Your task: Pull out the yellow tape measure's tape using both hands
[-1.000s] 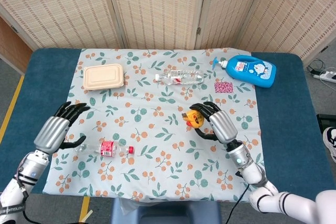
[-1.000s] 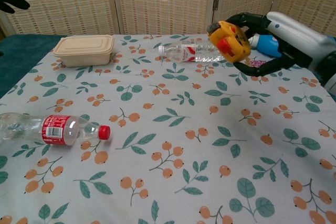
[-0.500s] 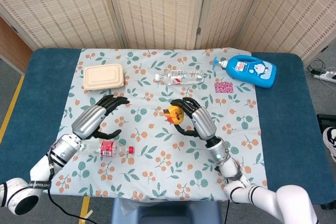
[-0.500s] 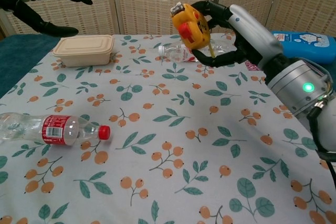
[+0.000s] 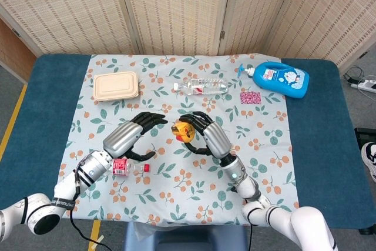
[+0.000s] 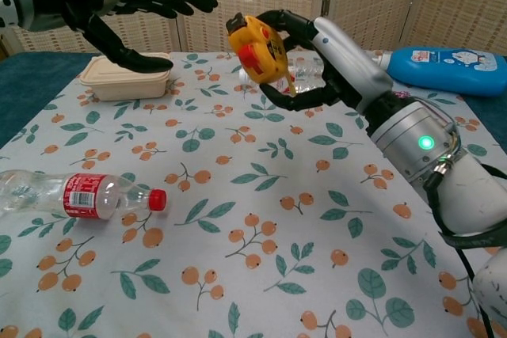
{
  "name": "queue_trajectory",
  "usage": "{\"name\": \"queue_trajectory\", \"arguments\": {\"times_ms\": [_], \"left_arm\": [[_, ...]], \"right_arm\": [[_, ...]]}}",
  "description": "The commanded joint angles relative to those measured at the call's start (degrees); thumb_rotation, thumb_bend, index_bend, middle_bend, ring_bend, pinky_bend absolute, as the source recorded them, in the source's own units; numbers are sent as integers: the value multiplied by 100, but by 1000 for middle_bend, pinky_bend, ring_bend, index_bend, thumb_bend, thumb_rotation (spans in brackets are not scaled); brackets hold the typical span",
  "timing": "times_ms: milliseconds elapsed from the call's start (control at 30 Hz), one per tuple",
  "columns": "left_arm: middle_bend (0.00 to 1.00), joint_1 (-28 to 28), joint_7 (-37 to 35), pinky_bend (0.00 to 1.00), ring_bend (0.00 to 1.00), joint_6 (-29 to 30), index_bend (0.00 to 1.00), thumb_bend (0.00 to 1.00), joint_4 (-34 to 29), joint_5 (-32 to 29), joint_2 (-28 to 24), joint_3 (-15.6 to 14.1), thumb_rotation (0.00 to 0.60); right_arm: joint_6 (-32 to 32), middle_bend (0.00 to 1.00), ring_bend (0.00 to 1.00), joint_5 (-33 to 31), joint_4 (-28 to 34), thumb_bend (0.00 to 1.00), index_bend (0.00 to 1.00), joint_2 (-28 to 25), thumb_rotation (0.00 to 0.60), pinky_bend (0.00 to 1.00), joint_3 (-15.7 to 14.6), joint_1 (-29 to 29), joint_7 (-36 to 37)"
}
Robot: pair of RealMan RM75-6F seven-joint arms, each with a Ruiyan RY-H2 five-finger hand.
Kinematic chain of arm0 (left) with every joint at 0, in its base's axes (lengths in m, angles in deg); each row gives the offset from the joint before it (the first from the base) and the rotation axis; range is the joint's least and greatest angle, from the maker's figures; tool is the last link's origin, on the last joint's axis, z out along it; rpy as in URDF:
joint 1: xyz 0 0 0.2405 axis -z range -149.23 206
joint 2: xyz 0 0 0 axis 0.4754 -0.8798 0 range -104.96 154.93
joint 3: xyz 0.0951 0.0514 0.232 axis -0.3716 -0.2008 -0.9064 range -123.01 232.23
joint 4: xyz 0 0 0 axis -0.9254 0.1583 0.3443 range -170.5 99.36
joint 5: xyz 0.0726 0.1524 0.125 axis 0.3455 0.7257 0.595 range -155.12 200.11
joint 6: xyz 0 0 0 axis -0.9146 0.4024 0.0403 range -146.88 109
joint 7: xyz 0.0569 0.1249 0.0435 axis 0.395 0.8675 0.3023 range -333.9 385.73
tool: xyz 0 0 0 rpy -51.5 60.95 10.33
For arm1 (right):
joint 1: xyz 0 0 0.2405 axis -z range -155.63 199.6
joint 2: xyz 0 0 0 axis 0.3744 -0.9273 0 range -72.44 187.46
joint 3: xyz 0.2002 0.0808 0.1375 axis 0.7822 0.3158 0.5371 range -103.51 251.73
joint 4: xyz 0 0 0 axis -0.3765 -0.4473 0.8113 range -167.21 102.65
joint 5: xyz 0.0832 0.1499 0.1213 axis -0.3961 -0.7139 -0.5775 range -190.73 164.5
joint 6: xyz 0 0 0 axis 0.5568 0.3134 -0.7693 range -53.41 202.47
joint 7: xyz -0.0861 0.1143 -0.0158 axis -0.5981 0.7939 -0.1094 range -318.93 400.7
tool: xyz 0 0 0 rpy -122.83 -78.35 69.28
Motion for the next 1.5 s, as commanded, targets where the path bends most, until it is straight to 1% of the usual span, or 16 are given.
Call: {"name": "queue_trajectory", "arguments": {"times_ms": [33,233,533,1033,1500], "left_arm": [[73,125,129,14,25,-61,191,367,11,-139,92,19,600],[43,248,300,0,0,-66,205,367,17,-329,184,17,600],[41,416,460,0,0,-152,212,368,80,-567,275,-16,600],[41,545,537,0,0,-173,252,367,129,-695,353,-91,600],[41,570,591,0,15,-40,354,364,228,-827,454,-107,600]], "right_arm": [[41,415,357,-7,-33,421,614,13,600,182,-38,12,-17],[70,415,356,-17,-91,421,613,22,600,182,-112,19,-79],[120,415,356,-30,-156,421,613,52,600,181,-177,6,-118],[101,415,356,-85,-286,422,613,87,600,182,-240,-12,-109],[76,417,360,-139,-405,422,613,128,600,181,-263,-27,-68]]}}
